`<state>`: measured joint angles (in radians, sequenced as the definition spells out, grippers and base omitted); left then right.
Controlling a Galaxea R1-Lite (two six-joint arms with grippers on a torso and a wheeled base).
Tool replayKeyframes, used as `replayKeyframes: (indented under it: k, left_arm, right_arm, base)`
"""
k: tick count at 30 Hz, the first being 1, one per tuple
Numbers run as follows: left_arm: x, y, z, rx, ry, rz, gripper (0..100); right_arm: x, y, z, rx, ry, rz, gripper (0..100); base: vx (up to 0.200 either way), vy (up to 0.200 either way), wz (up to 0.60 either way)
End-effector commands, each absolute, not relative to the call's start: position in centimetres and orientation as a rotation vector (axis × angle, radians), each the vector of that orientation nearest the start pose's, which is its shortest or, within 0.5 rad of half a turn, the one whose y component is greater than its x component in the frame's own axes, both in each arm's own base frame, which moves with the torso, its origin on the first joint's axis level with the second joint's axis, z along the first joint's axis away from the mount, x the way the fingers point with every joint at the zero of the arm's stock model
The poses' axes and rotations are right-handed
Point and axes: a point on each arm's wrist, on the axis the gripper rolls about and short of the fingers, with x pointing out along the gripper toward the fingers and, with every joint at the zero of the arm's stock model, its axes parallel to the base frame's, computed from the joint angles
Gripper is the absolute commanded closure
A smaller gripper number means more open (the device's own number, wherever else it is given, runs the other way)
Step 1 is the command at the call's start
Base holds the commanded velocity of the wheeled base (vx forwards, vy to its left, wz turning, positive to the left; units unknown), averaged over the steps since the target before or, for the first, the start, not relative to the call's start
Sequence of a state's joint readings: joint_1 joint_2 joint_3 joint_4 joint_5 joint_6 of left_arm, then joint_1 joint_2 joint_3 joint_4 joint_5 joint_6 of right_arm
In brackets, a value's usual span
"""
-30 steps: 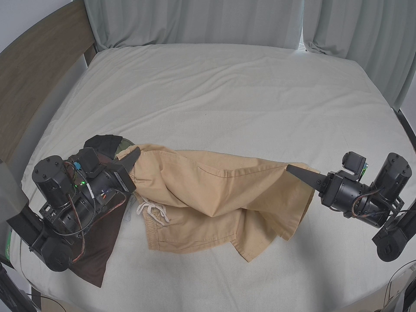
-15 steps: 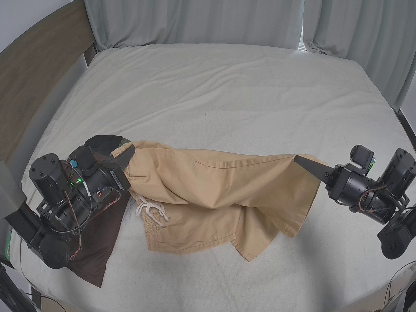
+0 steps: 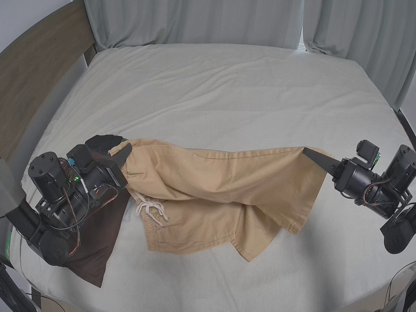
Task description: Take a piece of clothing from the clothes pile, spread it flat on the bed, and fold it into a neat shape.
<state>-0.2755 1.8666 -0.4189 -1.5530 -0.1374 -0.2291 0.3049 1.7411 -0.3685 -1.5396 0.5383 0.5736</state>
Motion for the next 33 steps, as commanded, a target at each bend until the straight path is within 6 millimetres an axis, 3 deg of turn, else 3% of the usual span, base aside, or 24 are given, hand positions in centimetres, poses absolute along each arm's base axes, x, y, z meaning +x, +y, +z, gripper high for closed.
replayKeyframes:
  k: [1,21,33]
  left_arm:
    - [27.6,-7.7,13.4,-0.235,-0.065,-0.416,100]
    - [27.3,-7.6,13.0,-0.232,-0.040,-0.442,100]
    - [28.2,-7.1,14.0,-0.234,-0.094,-0.424,100]
  right_arm:
    - [24.4,8.4,15.8,0.516,0.059,0.851,100]
    - [25.8,6.0,16.6,0.507,-0.004,0.763,100]
    - [26.3,5.1,16.8,0.503,-0.024,0.729,100]
  base:
    - [0.000,0.000,0.00]
    - [0.000,0.000,0.00]
    - [0.000,0.000,0.00]
